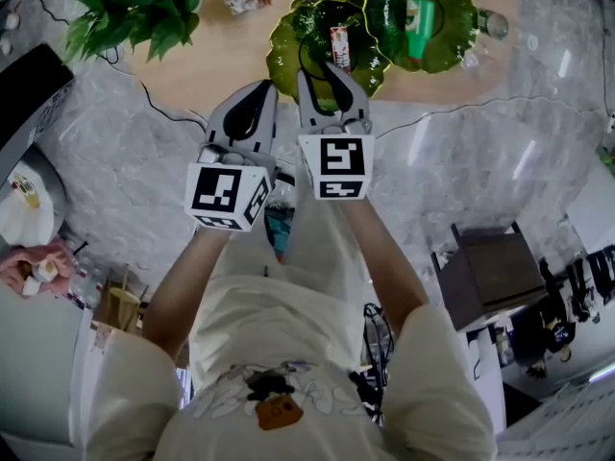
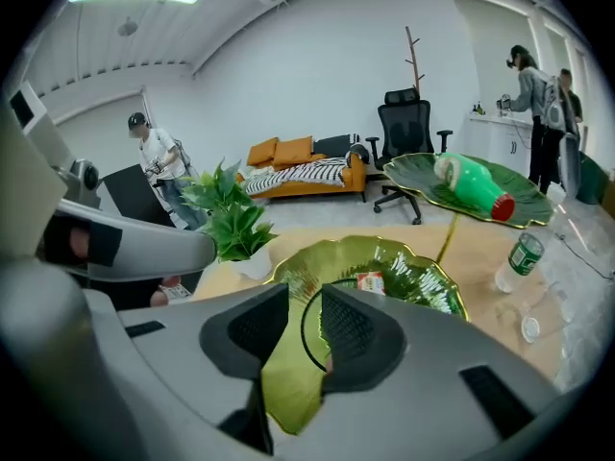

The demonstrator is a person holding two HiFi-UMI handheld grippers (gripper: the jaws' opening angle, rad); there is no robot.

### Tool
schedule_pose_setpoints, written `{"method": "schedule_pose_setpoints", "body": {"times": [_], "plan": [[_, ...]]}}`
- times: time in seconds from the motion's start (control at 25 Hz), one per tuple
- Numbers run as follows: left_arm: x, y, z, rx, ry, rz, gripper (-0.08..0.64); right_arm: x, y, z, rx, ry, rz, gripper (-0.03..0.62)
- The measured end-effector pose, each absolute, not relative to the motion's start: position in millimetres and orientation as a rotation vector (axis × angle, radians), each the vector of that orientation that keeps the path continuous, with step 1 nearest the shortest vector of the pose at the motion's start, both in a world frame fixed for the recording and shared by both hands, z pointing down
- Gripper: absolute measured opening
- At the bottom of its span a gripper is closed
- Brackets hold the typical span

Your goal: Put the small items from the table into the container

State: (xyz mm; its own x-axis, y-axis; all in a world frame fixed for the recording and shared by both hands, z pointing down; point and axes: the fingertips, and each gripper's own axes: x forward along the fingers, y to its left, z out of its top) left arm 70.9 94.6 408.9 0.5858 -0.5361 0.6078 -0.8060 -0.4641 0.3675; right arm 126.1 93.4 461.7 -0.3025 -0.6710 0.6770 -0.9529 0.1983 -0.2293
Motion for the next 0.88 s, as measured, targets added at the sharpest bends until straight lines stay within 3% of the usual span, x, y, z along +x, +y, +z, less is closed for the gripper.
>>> {"method": "schedule_pose_setpoints", "body": {"times": [0.88], "plan": [[-41.5, 65.9, 415.3, 2.063, -1.209, 0.478, 0.008, 8.1, 62.2, 468.0, 1.358, -2.116, 0.926, 0.109]]}}
